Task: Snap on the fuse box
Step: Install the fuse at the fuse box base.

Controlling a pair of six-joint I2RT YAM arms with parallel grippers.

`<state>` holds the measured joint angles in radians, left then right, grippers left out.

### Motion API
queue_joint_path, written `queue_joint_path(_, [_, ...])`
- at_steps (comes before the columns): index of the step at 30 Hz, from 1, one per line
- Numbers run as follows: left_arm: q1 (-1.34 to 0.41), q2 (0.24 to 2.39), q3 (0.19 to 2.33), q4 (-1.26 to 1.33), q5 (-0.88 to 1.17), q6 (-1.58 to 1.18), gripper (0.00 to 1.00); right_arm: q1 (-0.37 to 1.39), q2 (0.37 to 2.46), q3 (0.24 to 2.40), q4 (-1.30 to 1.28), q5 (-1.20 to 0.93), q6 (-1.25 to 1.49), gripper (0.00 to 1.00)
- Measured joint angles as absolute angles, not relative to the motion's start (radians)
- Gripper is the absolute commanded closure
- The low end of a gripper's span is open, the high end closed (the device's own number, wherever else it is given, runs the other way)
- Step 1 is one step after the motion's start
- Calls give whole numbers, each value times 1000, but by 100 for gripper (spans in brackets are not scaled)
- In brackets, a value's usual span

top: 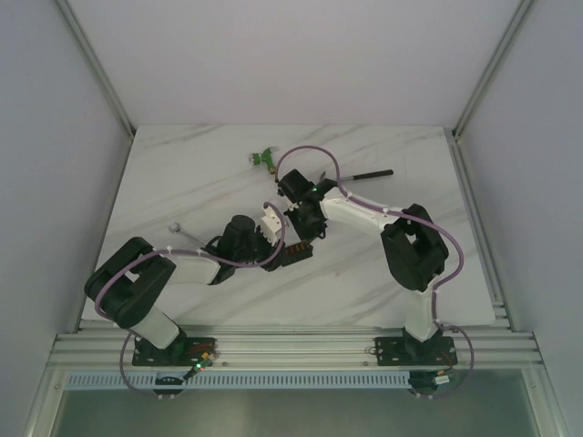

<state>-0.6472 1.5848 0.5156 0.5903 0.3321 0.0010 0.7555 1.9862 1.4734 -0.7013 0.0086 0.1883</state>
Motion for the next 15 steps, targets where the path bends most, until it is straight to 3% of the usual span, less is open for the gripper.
queue_joint_path(4, [-647, 1584, 516, 591, 332, 1, 70, 756, 1974, 1473, -699, 8, 179, 100])
queue_joint_path(8, [-647, 1582, 516, 589, 331, 1, 62, 759, 1952, 1471, -695, 11, 173, 80])
queue_joint_path(15, [-647, 1553, 516, 551, 303, -3, 33, 772, 1895, 1434, -645, 25, 181, 58])
